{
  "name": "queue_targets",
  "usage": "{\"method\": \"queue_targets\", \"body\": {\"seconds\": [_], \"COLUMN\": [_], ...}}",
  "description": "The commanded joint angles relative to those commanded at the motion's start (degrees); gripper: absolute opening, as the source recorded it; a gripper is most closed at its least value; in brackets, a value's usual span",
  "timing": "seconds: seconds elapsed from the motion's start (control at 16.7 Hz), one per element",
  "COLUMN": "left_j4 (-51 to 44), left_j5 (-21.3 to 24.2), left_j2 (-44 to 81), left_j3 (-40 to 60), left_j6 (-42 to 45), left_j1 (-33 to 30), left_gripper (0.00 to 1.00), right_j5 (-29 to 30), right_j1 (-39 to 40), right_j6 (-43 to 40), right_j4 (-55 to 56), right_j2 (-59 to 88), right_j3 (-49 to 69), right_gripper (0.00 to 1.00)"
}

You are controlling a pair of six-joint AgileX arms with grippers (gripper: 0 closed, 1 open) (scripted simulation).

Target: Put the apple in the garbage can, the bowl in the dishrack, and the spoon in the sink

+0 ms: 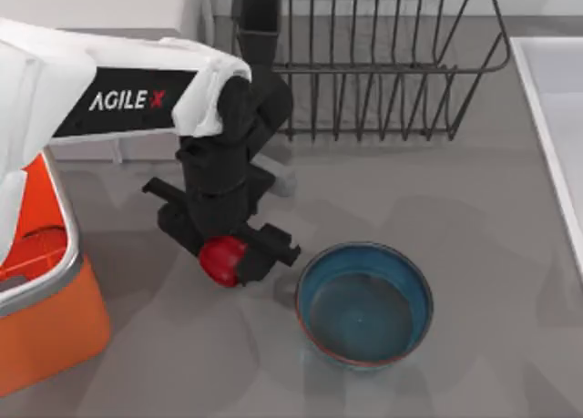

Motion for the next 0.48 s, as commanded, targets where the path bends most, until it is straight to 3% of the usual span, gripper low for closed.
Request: {"method": "queue_targets", "body": {"seconds": [0.48], "left_j4": [0.0], "left_j5": [0.0], "left_j2": [0.0], "left_j3": [0.0], "left_j6": [0.0], "left_j1": [0.0], "left_gripper": [0.00], "right_j5": [0.0], "right_j1": [0.0], "right_j6": [0.0], "right_j4": [0.0], "right_j2": [0.0], "right_j3": [0.0], "right_gripper": [1.00]}}
